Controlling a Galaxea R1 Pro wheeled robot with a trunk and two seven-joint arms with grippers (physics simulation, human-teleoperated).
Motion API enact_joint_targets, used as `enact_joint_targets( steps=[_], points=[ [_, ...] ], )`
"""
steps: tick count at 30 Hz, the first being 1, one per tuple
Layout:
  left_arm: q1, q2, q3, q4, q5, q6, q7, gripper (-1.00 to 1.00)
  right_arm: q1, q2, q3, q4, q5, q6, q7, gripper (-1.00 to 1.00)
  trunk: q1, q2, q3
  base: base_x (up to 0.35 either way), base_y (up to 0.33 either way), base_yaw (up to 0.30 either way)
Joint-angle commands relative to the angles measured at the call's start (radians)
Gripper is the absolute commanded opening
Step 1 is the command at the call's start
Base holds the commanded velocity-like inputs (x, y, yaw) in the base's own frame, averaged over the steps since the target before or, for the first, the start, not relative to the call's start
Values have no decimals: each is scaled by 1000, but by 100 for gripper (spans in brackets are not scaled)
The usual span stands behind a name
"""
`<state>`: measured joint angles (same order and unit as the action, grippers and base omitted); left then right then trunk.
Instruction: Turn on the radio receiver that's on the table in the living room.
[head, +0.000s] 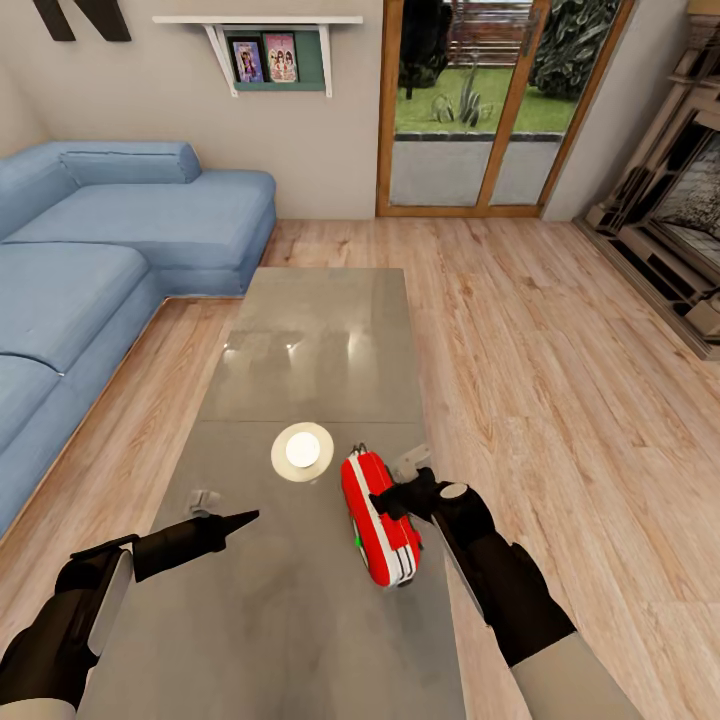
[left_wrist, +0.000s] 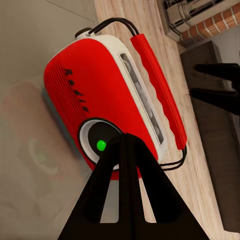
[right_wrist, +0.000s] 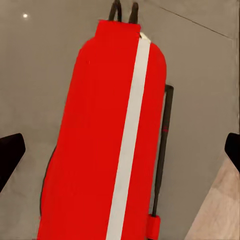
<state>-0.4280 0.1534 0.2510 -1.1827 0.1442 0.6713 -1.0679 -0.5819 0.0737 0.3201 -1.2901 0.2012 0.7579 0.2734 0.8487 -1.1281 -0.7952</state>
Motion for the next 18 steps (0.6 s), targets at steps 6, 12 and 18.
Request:
enact_joint_targets(
  steps=[6,12,18],
  points=[
    [0,0,0,0,0,-1,-1,-100,0,2,2,-169,-3,218,6,100,0,0,0,0,0,0],
    [0,0,0,0,0,-1,-1,-100,1,3,1,-215,-5,289,21,100,0,0,0,0,0,0],
    [0,0,0,0,0,-1,1,-100,1,2,-2,-217,-5,289,35,100,0,0,0,0,0,0]
  ],
)
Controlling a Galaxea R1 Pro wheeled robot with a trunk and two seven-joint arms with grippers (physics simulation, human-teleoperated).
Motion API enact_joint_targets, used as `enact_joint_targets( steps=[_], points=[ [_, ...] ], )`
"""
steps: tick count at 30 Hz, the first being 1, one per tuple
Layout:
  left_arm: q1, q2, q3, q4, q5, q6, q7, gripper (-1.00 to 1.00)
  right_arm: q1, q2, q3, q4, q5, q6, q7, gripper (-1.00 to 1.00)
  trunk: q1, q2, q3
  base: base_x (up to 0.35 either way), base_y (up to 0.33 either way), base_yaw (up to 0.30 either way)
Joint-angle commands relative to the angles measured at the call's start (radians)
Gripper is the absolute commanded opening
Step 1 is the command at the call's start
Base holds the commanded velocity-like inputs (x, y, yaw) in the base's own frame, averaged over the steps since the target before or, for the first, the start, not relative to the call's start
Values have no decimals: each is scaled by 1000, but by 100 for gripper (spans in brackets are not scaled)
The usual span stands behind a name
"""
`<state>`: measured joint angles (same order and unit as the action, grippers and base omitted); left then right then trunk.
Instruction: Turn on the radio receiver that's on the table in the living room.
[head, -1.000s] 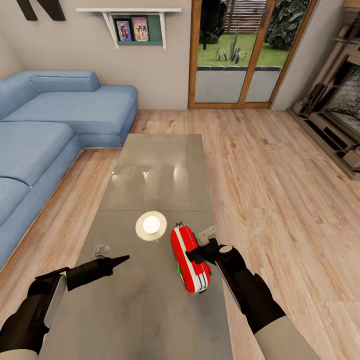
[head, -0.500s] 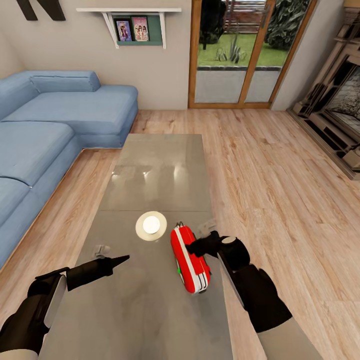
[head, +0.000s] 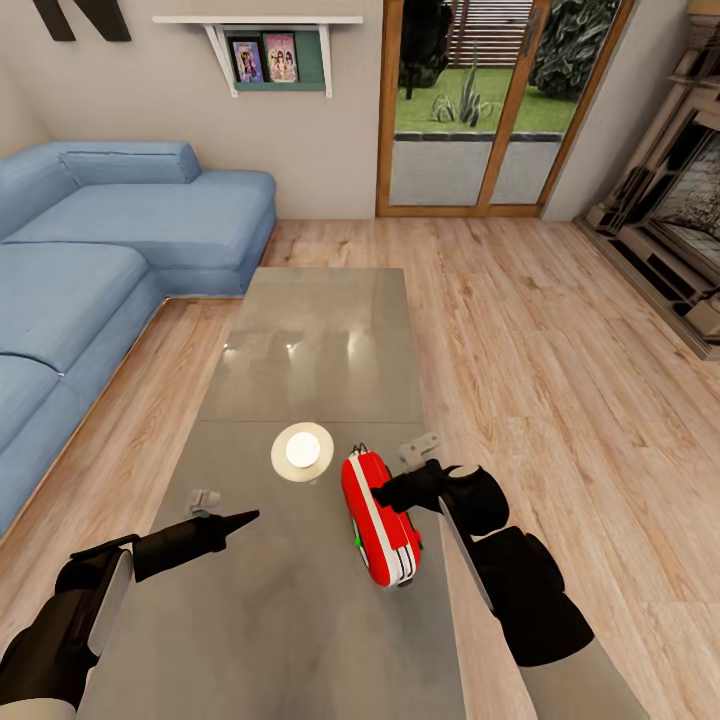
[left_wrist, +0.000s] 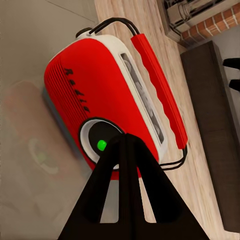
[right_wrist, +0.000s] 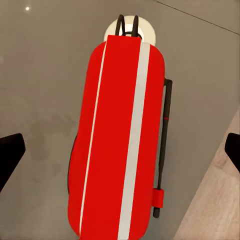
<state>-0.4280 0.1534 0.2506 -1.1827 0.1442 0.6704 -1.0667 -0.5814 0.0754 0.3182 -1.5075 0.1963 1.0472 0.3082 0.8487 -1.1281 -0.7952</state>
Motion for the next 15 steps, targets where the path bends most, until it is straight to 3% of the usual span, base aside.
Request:
enact_joint_targets(
  steps=[1,15],
  points=[
    [0,0,0,0,0,0,1,-100,0,0,0,0,0,0,1,100,0,0,0,0,0,0],
    [0,1,-4,-3,0,4,0,-100,0,-2,8,-12,3,0,8,100,0,0,0,0,0,0]
  ],
)
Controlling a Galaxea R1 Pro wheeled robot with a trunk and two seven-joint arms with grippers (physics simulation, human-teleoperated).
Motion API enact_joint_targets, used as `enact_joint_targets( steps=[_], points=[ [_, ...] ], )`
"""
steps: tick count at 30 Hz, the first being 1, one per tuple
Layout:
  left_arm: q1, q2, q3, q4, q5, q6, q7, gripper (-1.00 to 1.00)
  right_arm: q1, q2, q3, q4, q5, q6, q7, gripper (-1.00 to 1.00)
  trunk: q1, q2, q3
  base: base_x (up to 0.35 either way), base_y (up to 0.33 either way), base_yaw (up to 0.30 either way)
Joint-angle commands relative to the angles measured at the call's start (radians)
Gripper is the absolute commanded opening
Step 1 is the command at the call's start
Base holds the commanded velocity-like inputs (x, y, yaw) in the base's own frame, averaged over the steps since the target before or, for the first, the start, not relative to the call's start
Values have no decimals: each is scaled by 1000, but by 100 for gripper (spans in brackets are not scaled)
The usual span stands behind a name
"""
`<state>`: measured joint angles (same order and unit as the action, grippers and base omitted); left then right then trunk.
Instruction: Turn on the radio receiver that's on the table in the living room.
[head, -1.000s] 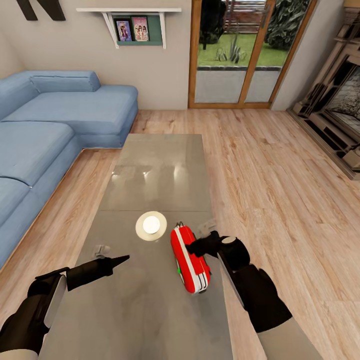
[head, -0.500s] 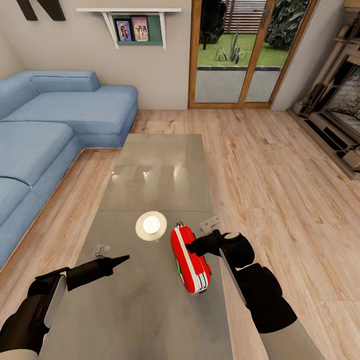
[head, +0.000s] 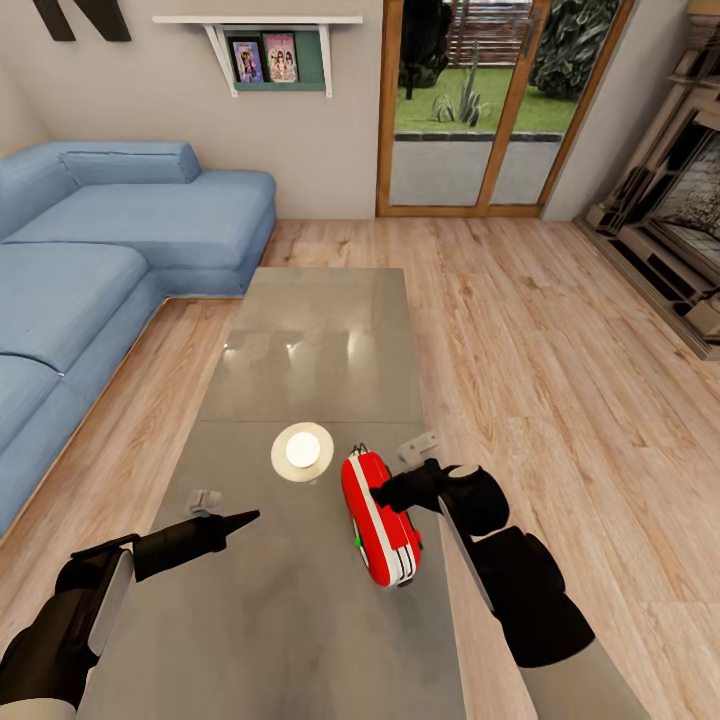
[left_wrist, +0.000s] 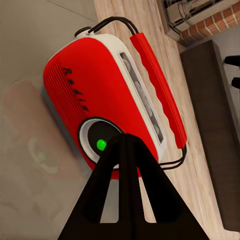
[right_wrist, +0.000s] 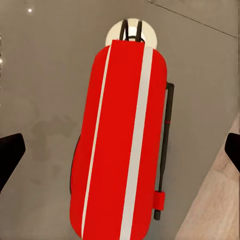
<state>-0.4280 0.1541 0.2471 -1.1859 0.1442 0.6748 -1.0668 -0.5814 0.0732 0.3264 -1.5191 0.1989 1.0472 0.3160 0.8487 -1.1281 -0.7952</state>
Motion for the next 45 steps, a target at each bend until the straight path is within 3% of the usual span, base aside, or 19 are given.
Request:
enact_joint_targets(
  steps=[1,14,30,45],
  points=[
    [0,0,0,0,0,0,0,-100,0,0,0,-3,0,0,0,100,0,0,0,0,0,0],
    [0,-1,0,0,1,-1,0,-100,0,-24,-2,-14,2,0,0,100,0,0,0,-6,0,0],
    [0,-1,2,1,3,-5,-4,-100,0,-25,-1,-13,2,0,-3,100,0,0,0,-138,0,0],
    [0,-1,3,0,2,-5,-2,-100,0,-23,-5,-12,3,0,-2,100,0,0,0,-272,0,0]
  ],
)
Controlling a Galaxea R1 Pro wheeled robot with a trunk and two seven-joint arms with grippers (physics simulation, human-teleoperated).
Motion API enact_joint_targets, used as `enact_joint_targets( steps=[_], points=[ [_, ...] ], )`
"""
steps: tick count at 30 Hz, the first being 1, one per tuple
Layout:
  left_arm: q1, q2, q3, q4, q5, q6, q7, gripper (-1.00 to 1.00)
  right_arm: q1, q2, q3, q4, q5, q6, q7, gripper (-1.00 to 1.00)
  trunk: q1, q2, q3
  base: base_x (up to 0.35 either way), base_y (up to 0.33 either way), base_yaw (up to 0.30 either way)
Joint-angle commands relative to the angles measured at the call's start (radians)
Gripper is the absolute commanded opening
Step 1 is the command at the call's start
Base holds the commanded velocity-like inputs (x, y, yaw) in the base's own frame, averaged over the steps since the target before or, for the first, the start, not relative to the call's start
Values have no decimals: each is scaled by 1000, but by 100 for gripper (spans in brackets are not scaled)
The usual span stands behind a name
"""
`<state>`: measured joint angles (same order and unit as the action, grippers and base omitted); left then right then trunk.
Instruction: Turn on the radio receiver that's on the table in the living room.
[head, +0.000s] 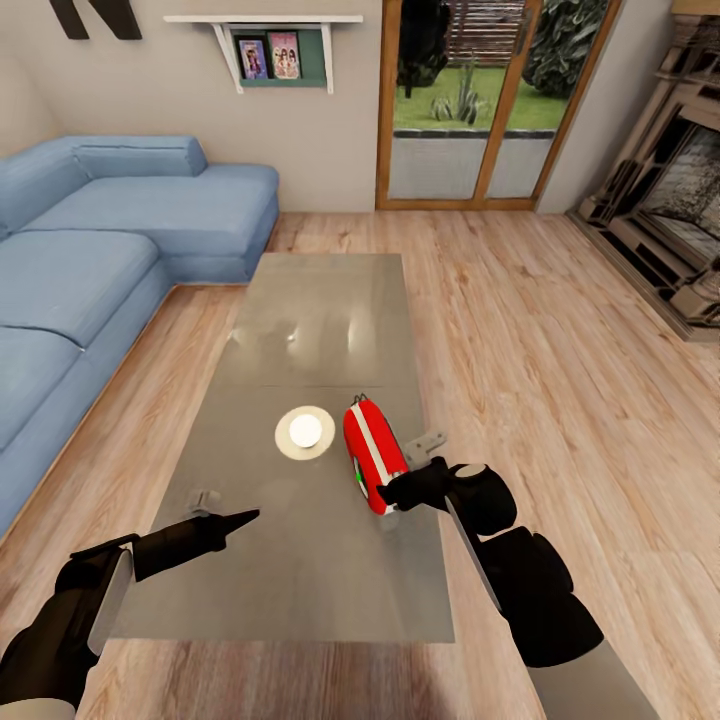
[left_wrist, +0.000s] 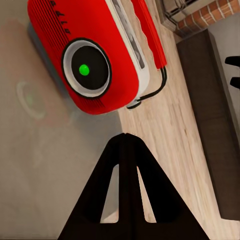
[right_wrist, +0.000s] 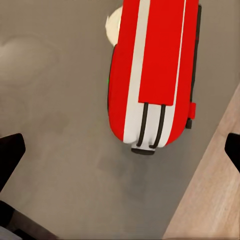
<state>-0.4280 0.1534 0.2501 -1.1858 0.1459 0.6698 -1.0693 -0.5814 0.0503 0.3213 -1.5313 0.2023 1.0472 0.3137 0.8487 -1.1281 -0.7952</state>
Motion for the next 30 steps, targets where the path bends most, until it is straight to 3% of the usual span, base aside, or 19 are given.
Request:
enact_joint_targets(
  steps=[1,30],
  points=[
    [0,0,0,0,0,0,0,-100,0,0,-1,0,1,0,1,100,0,0,0,-25,0,0],
    [0,0,0,2,1,-1,-1,-100,0,0,-4,0,8,0,-1,100,0,0,43,-2,0,0]
  ],
)
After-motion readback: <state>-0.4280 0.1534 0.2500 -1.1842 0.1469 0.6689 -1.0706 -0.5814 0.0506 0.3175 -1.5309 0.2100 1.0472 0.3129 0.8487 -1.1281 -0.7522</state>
